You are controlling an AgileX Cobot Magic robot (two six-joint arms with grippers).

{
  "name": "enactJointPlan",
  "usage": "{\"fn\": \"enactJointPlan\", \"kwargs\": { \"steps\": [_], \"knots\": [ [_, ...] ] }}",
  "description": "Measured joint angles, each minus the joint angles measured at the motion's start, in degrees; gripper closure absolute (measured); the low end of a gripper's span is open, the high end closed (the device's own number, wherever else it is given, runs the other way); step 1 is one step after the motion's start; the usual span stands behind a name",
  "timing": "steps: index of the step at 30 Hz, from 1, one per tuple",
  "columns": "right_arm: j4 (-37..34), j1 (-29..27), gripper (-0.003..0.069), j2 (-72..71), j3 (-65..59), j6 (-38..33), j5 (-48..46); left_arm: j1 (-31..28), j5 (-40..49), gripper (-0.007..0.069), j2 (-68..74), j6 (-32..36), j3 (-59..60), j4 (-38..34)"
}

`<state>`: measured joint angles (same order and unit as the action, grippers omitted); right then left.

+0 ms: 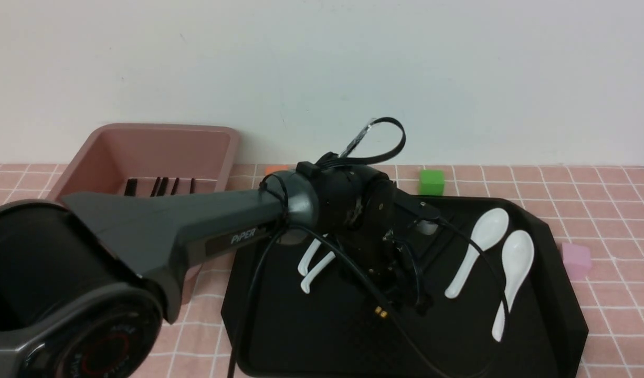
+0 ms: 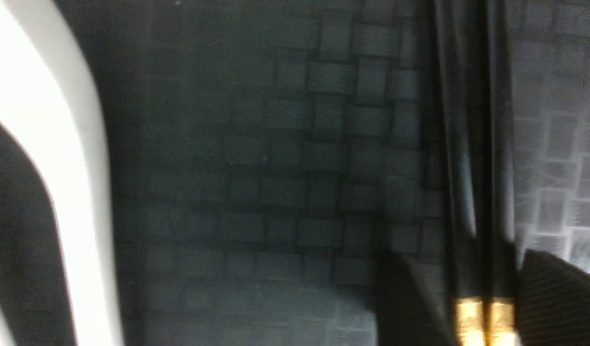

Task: On pink tablecloth take chopsticks from black tray and put them in box.
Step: 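Reach over to the black tray and grasp a pair of chopsticks with the left gripper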

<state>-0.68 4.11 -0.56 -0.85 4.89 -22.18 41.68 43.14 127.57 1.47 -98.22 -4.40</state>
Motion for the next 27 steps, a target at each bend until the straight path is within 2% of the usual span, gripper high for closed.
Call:
{"fn": "enactJointPlan", "kwargs": {
  "steps": [3, 6, 12, 27],
  "knots": [
    [0.0, 0.0, 0.0419, 0.0, 0.0, 0.0, 0.0, -0.05, 0.42, 0.0448, 0.0, -0.38, 0.0, 0.97],
    [0.0, 0.0, 0.0419, 0.0, 0.0, 0.0, 0.0, -0.05, 0.76, 0.0505, 0.0, -2.75, 0.0, 1.34],
    [0.0, 0.0, 0.0419, 0.0, 0.0, 0.0, 0.0, -0.05, 1.09, 0.0504, 0.0, -8.19, 0.0, 2.64],
    [0.0, 0.0, 0.0419, 0.0, 0.0, 0.06, 0.0, 0.02, 11.75, 0.0504, -10.03, -9.27, 0.46, 0.49]
  ]
}}
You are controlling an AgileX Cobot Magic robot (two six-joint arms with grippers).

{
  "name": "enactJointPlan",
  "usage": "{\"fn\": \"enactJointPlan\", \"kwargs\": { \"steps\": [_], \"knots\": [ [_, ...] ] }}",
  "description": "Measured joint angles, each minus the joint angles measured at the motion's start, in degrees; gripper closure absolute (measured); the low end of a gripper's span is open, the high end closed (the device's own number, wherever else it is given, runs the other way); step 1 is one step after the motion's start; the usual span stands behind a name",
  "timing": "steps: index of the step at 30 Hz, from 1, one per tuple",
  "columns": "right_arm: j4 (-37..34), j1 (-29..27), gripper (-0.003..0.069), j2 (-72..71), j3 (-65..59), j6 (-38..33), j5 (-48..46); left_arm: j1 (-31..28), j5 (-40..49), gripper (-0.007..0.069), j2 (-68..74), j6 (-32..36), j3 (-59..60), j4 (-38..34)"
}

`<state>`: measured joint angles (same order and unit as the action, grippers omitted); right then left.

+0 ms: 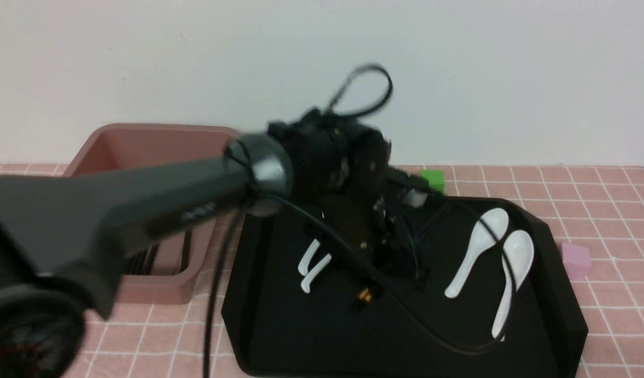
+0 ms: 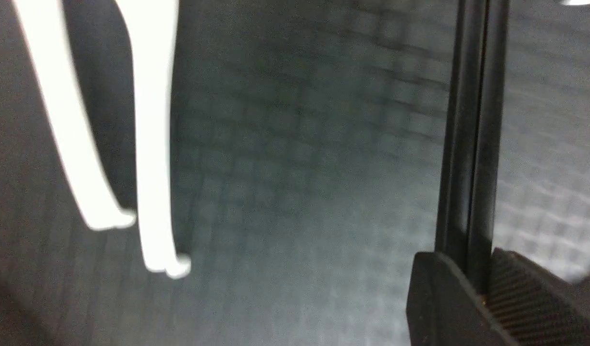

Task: On pink tablecloth take chopsticks from black tray and put them in box.
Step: 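Reach over to the black tray and grasp a pair of chopsticks with the left gripper, then place the chopsticks into the pink bin with the left gripper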

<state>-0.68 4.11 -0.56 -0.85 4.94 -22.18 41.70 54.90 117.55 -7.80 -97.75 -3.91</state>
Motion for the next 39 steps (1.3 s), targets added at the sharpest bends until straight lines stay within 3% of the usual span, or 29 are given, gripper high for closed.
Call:
{"fn": "enactJointPlan", "kwargs": {
  "steps": [8, 12, 16, 20, 26, 39],
  "knots": [
    [0.0, 0.0, 0.0419, 0.0, 0.0, 0.0, 0.0, -0.22, -1.95, 0.0504, -13.65, -1.63, 9.06, 1.01],
    [0.0, 0.0, 0.0419, 0.0, 0.0, 0.0, 0.0, -3.01, -3.92, 0.0504, -22.0, -4.3, 15.72, 4.38],
    [0.0, 0.0, 0.0419, 0.0, 0.0, 0.0, 0.0, -9.67, -4.06, 0.0504, -27.09, -6.59, 20.27, 7.43],
    [0.0, 0.0, 0.0419, 0.0, 0.0, 0.0, 0.0, -21.59, -4.27, 0.0504, -29.07, -7.3, 24.7, 8.32],
    [0.0, 0.0, 0.0419, 0.0, 0.0, 0.0, 0.0, -30.46, -5.44, 0.0504, -27.61, -7.35, 26.86, 8.44],
    [0.0, 0.0, 0.0419, 0.0, 0.0, 0.0, 0.0, -32.55, -9.97, 0.0504, -22.18, -7.41, 26.93, 8.66]
  ]
}}
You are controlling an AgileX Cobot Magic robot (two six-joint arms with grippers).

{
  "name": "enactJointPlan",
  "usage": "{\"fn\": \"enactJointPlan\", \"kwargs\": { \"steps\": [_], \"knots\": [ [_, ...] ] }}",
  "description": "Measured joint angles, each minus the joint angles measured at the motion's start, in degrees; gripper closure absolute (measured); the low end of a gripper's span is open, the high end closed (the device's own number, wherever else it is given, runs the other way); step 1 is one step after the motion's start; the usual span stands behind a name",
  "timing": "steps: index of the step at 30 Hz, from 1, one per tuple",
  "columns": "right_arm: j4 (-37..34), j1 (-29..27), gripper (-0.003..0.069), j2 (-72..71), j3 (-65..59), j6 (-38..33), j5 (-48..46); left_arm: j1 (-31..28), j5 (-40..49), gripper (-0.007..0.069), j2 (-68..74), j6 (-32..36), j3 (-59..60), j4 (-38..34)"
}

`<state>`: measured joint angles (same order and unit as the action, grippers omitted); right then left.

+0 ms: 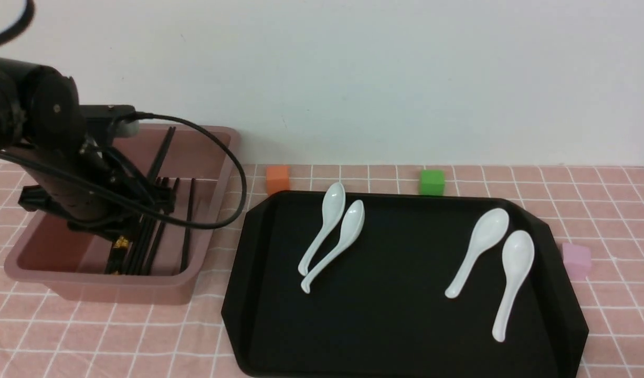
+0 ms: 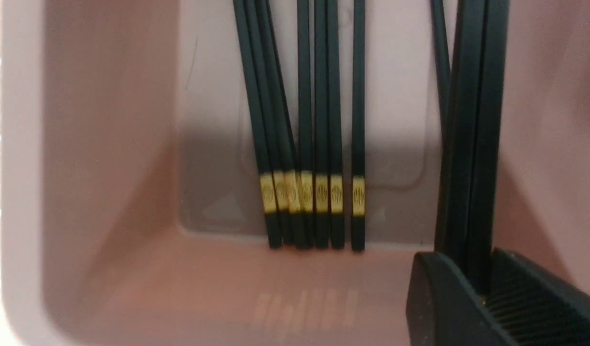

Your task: On pink tablecloth take chopsticks from black tray and put them in box.

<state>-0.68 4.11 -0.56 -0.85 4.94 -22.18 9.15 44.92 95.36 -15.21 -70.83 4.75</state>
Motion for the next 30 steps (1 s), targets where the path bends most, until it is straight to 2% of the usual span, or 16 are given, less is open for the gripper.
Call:
{"fn": "enactJointPlan", "kwargs": {
  "steps": [9, 17, 21, 23, 25, 28, 30],
  "knots": [
    [0.0, 0.0, 0.0419, 0.0, 0.0, -0.05, 0.0, 0.0, -3.07, 0.0487, 0.4, -0.1, 0.0, 1.2],
    [0.0, 0.0, 0.0419, 0.0, 0.0, -0.05, 0.0, 0.0, -3.41, 0.0271, 0.4, -0.1, 0.0, 1.33],
    [0.0, 0.0, 0.0419, 0.0, 0.0, -0.05, 0.0, 0.0, -2.25, 0.0237, -0.62, -0.1, 0.0, 1.11],
    [0.0, 0.0, 0.0419, 0.0, 0.0, -0.05, 0.0, 0.0, -1.61, 0.026, -3.03, -0.1, 0.12, 0.16],
    [0.0, 0.0, 0.0419, 0.0, 0.0, -0.05, 0.0, 0.0, -1.52, 0.0316, -6.48, -0.02, 0.12, -1.26],
    [0.0, 0.0, 0.0419, 0.0, 0.0, -0.05, 0.0, 0.0, -1.76, 0.0465, -14.29, 1.34, 0.34, -4.16],
    [0.0, 0.0, 0.0419, 0.0, 0.0, -0.05, 0.0, 0.0, -3.17, 0.0598, -20.67, 2.81, 1.53, -5.9]
  ]
}}
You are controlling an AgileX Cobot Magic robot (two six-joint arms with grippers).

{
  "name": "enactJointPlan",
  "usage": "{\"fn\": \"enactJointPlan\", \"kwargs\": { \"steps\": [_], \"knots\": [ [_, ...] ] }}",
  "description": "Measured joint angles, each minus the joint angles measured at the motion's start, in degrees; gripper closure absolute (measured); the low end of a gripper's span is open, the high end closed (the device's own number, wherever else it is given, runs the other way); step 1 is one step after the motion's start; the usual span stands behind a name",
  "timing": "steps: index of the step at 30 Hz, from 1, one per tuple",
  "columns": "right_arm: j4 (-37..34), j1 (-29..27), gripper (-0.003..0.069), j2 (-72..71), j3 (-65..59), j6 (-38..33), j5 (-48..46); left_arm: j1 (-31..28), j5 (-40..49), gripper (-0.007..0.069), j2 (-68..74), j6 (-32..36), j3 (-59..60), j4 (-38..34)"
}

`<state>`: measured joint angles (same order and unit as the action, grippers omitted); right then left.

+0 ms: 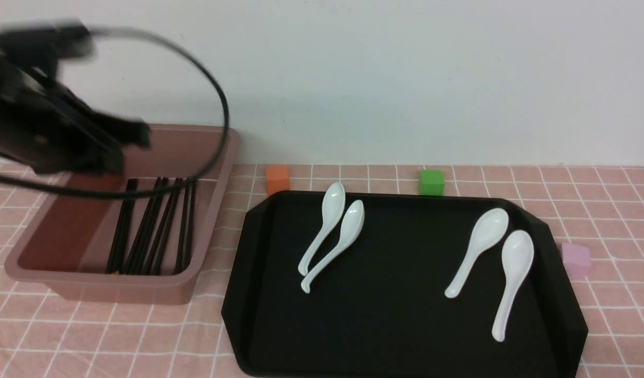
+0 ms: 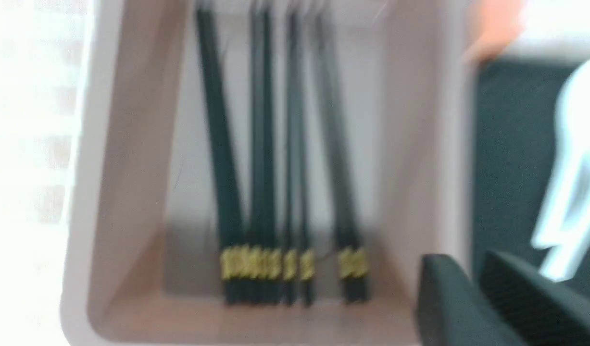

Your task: On pink tablecloth take chopsticks from black tray and put them in box.

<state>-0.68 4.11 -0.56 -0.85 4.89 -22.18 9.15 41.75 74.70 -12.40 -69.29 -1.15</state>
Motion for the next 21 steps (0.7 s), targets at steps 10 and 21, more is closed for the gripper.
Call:
{"fn": "enactJointPlan", "kwargs": {
  "steps": [10, 21],
  "knots": [
    [0.0, 0.0, 0.0419, 0.0, 0.0, 0.0, 0.0, 0.0, -10.83, 0.0638, -27.57, 1.85, 18.6, -3.18],
    [0.0, 0.0, 0.0419, 0.0, 0.0, 0.0, 0.0, 0.0, -14.8, 0.0638, -58.17, 1.85, 45.0, -4.37]
  ]
}}
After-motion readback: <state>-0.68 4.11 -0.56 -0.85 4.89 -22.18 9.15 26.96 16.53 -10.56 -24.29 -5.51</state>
